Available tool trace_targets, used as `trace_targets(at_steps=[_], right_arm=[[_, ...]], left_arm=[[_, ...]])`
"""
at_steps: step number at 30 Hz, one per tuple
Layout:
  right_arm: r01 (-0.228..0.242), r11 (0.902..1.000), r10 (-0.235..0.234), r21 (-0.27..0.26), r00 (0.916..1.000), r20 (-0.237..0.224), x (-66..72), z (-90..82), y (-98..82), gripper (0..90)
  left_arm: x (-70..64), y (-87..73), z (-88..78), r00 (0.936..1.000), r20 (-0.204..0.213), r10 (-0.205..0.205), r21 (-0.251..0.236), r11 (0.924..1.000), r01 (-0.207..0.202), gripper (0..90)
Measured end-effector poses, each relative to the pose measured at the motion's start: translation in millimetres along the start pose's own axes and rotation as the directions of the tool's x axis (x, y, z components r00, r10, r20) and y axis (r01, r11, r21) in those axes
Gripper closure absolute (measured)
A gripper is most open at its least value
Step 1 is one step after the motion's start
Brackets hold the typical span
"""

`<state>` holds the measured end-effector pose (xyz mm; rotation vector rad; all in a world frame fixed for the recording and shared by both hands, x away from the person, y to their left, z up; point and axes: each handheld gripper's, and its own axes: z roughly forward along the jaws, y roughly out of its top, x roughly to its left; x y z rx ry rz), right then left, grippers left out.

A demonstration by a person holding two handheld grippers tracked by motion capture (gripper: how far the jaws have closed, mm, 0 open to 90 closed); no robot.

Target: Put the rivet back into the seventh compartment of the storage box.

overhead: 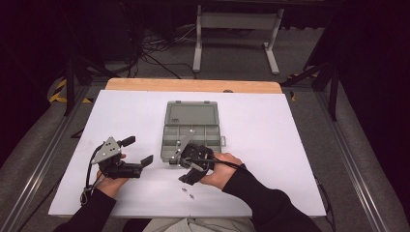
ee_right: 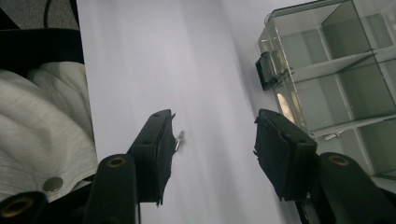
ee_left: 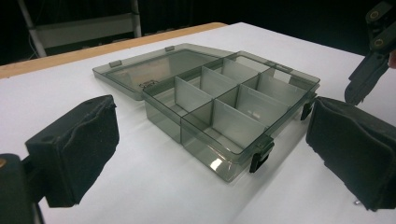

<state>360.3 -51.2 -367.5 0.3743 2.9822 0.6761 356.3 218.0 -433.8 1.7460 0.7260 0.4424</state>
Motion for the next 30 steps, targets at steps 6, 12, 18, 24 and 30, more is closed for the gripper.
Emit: trace_targets(at_steps=[6, 12, 18, 24, 30], right_arm=[[0.004, 0.9995, -0.004, 0.030, 1.0000, -0.008, 2.3, 14.1, -3.5, 47.0], [0.005, 0.9991, -0.005, 0.043, 1.0000, -0.008, 4.9, 22.6, -6.4, 46.4], [0.002, 0.9981, -0.001, 0.061, 0.9999, -0.015, 8.1, 31.5, -9.7, 46.4], [0.016, 0.9965, -0.014, 0.082, 0.9996, -0.024, 10.8, 38.0, -10.7, 46.5], [0.024, 0.9946, -0.020, 0.101, 0.9991, -0.037, 13.1, 45.2, -11.3, 46.7]], left_arm=[[-0.2, -0.1, 0.1, 1.0000, -0.001, 0.000, -0.004, 1.0000, 0.000, 3.0], [-0.2, 0.0, -0.1, 1.0000, 0.000, 0.002, 0.001, 1.0000, -0.002, 3.1], [-0.3, 0.0, -0.2, 1.0000, -0.002, 0.001, -0.002, 1.0000, -0.001, 3.0], [-0.2, 0.0, -0.1, 1.0000, -0.002, 0.001, -0.002, 1.0000, -0.001, 3.0], [-0.2, 0.0, -0.2, 1.0000, -0.003, 0.002, -0.005, 1.0000, -0.002, 3.0]])
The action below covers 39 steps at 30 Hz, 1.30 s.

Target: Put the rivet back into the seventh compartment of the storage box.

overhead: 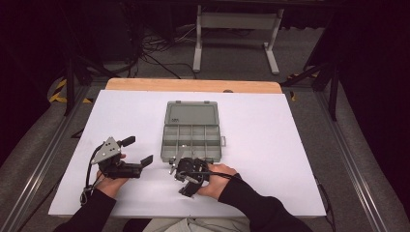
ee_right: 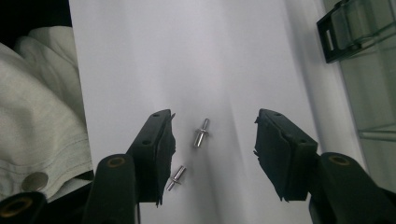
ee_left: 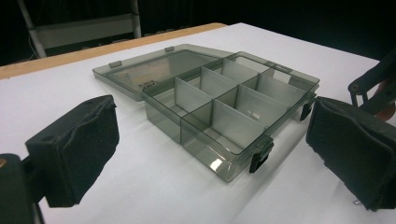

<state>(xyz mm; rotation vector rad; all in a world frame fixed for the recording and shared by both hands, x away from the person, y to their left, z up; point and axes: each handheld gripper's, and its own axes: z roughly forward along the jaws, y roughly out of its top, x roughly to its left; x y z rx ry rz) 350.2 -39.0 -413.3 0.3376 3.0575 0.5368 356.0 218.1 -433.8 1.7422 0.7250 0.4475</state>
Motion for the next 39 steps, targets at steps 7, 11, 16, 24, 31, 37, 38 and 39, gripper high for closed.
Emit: trace_targets(at_steps=[7, 11, 16, 24, 31, 37, 38, 39], right_arm=[[0.017, 0.9995, -0.017, 0.027, 0.9999, 0.002, 3.1, 8.6, 0.3, 47.1], [0.017, 0.9989, -0.017, 0.044, 0.9999, 0.001, 4.3, 11.8, 0.2, 48.6], [0.026, 0.9977, -0.026, 0.062, 0.9996, 0.009, 6.9, 15.0, 1.2, 54.9], [0.047, 0.9963, -0.049, 0.072, 0.9987, 0.018, 6.2, 15.8, 2.3, 73.1], [0.047, 0.9961, -0.049, 0.075, 0.9987, 0.016, 7.1, 16.1, 3.1, 81.9], [0.042, 0.9966, -0.043, 0.070, 0.9991, 0.007, 6.1, 15.4, 3.7, 82.3], [0.041, 0.9966, -0.042, 0.071, 0.9991, 0.007, 6.2, 14.9, 4.0, 82.4], [0.038, 0.9970, -0.038, 0.068, 0.9993, 0.005, 6.3, 14.5, 4.4, 82.4]], left_arm=[[0.1, 0.0, 0.0, 1.0000, 0.001, 0.000, 0.005, 1.0000, 0.000, 3.0], [0.1, 0.0, 0.0, 1.0000, 0.001, 0.000, 0.006, 1.0000, 0.000, 3.0], [-0.1, 0.0, 0.1, 1.0000, 0.001, 0.001, 0.006, 1.0000, -0.001, 3.0], [0.1, -0.1, 0.0, 1.0000, 0.000, 0.002, 0.007, 1.0000, -0.002, 3.0], [0.2, -0.2, 0.2, 1.0000, 0.002, 0.000, 0.007, 1.0000, 0.000, 3.0], [0.5, -0.5, 0.5, 1.0000, 0.002, -0.001, 0.007, 1.0000, 0.001, 3.0], [0.5, -0.5, 0.5, 1.0000, 0.001, -0.002, 0.006, 1.0000, 0.002, 3.0], [0.6, -0.5, 0.5, 1.0000, 0.001, -0.001, 0.007, 1.0000, 0.001, 3.0]])
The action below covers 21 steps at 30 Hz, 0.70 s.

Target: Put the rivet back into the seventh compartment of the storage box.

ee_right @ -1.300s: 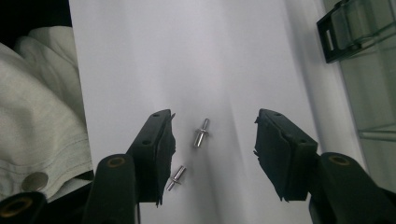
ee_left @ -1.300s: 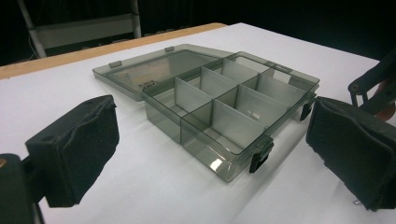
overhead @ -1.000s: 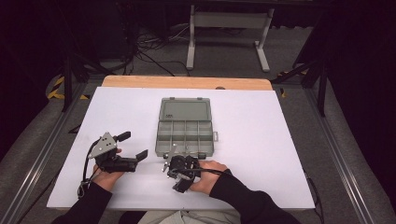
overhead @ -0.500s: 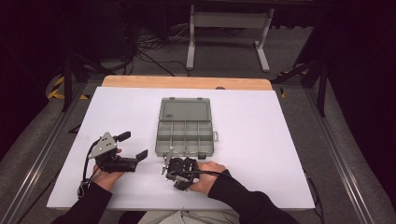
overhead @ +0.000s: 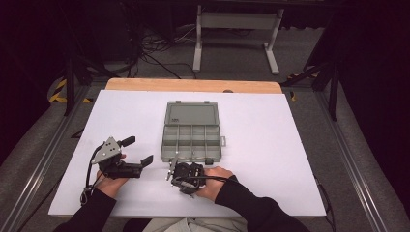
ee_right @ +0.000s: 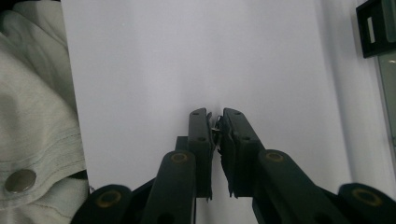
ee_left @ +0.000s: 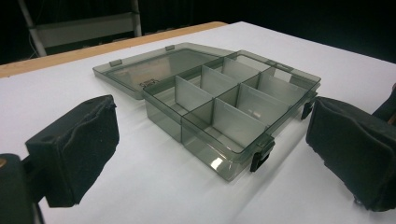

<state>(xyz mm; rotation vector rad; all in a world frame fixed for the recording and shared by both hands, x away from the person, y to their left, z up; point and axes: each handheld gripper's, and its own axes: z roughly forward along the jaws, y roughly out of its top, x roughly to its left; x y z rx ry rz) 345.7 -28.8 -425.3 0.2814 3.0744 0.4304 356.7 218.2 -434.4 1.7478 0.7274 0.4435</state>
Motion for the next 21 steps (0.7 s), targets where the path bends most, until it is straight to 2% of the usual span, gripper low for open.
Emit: trace_targets(at_steps=[6, 21], right_arm=[[-0.002, 1.0000, 0.002, -0.010, 1.0000, 0.001, -0.9, -5.7, 1.0, 82.6], [-0.020, 0.9963, 0.022, -0.083, 0.9994, 0.028, -8.6, -39.7, 3.0, 82.7]], left_arm=[[0.0, -0.1, -0.1, 1.0000, -0.004, -0.002, -0.006, 1.0000, 0.002, 3.0], [0.1, -0.1, -0.4, 1.0000, -0.004, -0.003, -0.006, 1.0000, 0.003, 3.0]])
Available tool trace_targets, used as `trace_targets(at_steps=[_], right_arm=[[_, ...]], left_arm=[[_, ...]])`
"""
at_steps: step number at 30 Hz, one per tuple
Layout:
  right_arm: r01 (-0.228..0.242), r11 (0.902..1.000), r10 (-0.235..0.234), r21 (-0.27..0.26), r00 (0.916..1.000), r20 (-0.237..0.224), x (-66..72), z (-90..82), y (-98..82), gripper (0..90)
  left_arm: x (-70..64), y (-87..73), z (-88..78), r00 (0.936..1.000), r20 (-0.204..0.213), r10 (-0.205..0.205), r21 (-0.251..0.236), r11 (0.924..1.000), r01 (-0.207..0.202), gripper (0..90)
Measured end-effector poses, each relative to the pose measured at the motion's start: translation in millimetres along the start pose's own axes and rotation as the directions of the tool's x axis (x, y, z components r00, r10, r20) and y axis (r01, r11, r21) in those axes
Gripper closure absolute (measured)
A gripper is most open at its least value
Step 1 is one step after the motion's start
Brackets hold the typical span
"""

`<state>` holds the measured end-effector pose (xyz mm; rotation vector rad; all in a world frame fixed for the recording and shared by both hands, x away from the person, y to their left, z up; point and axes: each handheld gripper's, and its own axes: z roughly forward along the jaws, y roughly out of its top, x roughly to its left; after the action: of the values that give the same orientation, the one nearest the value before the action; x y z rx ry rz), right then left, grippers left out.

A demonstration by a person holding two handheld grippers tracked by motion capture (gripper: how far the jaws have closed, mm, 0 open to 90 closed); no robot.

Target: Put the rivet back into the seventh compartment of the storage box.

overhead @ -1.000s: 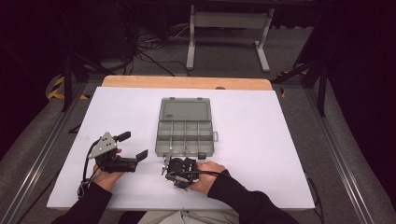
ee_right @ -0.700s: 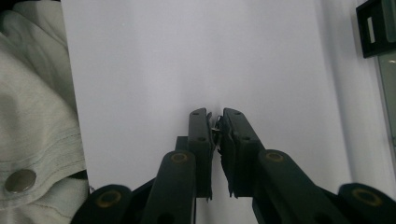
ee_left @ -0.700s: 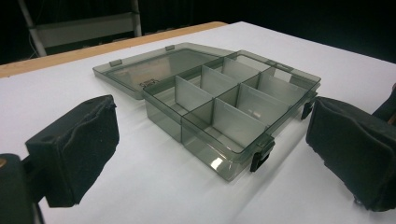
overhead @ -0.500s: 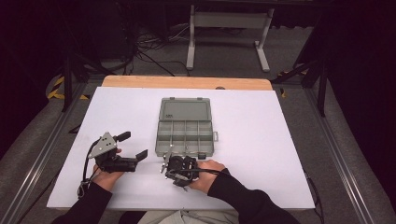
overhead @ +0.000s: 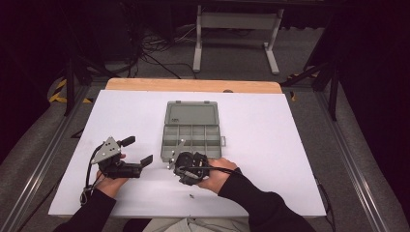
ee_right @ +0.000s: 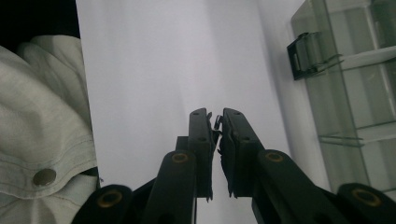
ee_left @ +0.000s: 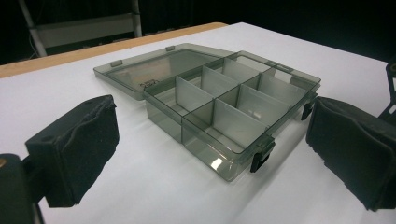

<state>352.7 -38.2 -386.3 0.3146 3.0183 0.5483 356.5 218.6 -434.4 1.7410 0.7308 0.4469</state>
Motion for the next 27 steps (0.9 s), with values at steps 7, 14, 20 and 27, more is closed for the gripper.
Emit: trace_targets(at_steps=[7, 14, 20, 27], right_arm=[[0.000, 0.9999, 0.001, -0.017, 0.9998, 0.017, -5.3, -11.7, 2.1, 82.7], [-0.022, 0.9989, 0.024, -0.041, 0.9991, 0.034, -15.4, -20.3, 3.4, 82.6], [-0.046, 0.9977, 0.048, -0.050, 0.9975, 0.051, -25.9, -24.6, 4.8, 82.4], [-0.075, 0.9954, 0.079, -0.060, 0.9949, 0.062, -36.8, -27.3, 3.3, 82.5]], left_arm=[[0.0, 0.0, -0.1, 1.0000, 0.000, 0.001, -0.002, 1.0000, -0.001, 3.0], [0.0, -0.2, 0.0, 1.0000, 0.000, 0.002, -0.001, 1.0000, -0.002, 3.0], [0.0, -0.3, 0.1, 1.0000, 0.002, 0.002, 0.000, 1.0000, -0.002, 3.0], [0.5, -0.4, -0.1, 1.0000, 0.000, 0.001, 0.001, 1.0000, -0.001, 3.0]])
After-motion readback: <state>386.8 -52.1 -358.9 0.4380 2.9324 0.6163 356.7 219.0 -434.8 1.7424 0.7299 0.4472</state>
